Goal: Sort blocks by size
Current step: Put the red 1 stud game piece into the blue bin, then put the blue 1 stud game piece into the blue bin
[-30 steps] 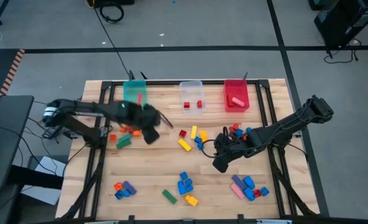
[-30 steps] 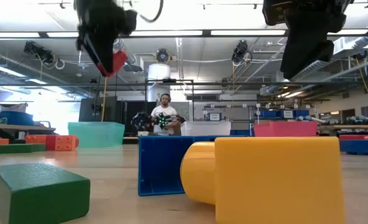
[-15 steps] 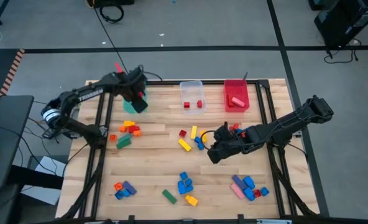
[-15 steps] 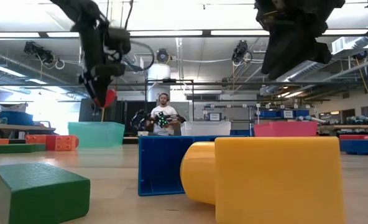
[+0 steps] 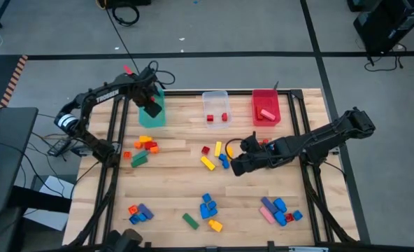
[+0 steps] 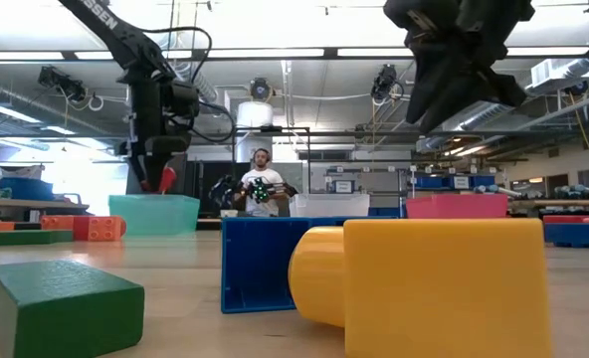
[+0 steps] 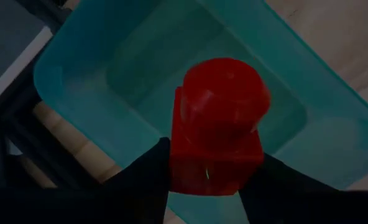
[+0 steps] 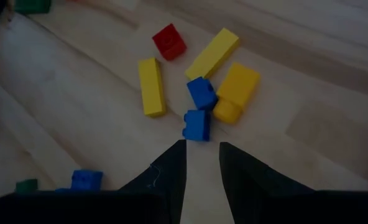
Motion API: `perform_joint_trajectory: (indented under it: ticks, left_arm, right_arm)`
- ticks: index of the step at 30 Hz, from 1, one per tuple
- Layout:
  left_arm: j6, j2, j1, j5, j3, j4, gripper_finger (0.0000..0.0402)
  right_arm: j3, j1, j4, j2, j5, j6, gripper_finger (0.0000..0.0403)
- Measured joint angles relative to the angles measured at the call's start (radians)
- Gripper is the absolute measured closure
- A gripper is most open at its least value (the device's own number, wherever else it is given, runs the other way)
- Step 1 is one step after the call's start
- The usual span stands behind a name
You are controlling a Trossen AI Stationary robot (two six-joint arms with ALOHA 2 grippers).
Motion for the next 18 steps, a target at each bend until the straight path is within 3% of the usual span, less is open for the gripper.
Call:
perform_joint_trajectory:
  ticks: [10, 18]
  left_arm:
    - [-0.011, 0.000, 0.000, 0.000, 0.011, -0.015, 0.0173]
    - [-0.205, -0.088, -0.041, -0.002, 0.078, -0.070, 0.0170]
  right_arm:
    - [0.000, -0.014, -0.001, 0.000, 0.000, -0.036, 0.0293]
    - [0.000, -0.014, -0.001, 0.000, 0.007, -0.183, 0.0293]
